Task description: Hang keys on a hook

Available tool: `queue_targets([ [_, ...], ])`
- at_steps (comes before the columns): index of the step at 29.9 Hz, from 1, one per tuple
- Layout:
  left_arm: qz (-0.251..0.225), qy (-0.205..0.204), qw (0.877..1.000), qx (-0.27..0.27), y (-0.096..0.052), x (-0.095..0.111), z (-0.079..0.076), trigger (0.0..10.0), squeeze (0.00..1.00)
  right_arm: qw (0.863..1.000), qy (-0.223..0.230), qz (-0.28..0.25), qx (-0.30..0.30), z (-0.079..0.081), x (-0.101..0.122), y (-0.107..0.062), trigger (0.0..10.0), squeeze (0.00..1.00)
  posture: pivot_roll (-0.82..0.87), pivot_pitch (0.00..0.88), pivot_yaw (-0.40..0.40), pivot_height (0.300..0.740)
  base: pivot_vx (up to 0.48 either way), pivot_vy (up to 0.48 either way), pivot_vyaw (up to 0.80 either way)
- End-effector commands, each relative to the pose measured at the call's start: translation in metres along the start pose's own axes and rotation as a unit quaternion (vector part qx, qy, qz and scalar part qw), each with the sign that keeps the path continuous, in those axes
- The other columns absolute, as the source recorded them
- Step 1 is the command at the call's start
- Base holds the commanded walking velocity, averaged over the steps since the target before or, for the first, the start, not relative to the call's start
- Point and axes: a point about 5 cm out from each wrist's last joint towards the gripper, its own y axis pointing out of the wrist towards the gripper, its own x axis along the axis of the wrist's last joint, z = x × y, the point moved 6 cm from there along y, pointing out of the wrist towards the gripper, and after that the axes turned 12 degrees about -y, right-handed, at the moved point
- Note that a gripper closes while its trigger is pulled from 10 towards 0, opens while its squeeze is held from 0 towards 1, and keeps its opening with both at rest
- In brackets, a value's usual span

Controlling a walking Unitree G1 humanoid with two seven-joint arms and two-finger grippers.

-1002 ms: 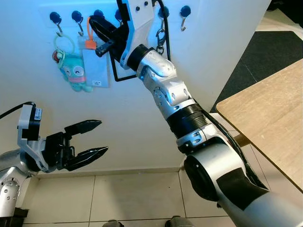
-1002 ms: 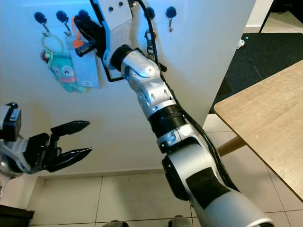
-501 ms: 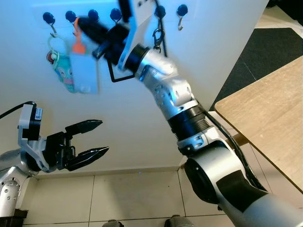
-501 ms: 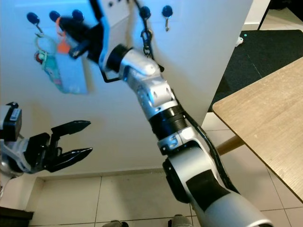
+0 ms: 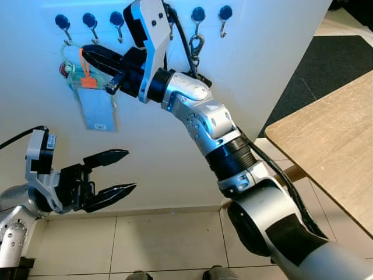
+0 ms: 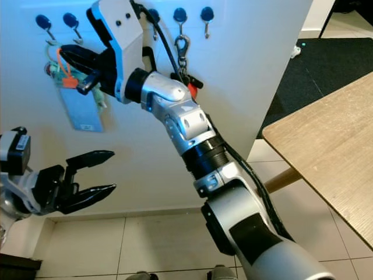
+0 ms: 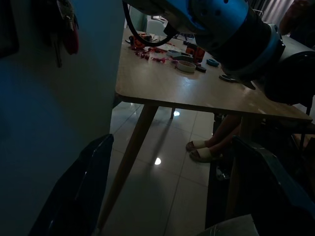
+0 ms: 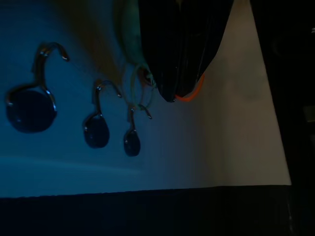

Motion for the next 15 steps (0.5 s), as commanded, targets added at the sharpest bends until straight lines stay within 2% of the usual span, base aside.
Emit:
queue_targets([
  [1,0.012,0.0,1.0,-0.001,-0.001,-0.002,-0.001,10.0,0.0,0.999,0.046,-0.019,0.004,0.022,-0.001,0.011,10.0,0.0,-0.06,0.155,0.041,0.74,0.0,0.0,0.0],
  [8,0.013,-0.002,1.0,-0.004,-0.001,-0.003,0.0,10.0,0.0,0.997,0.056,-0.008,-0.06,-0.001,-0.006,0.007,10.0,0.0,-0.06,0.155,0.045,0.74,0.0,0.0,0.0],
  [15,0.014,-0.003,1.0,-0.005,-0.001,-0.003,0.0,10.0,0.0,0.995,0.053,0.003,-0.086,-0.011,-0.01,0.004,10.0,0.0,-0.06,0.16,0.05,0.74,0.0,0.0,0.0],
])
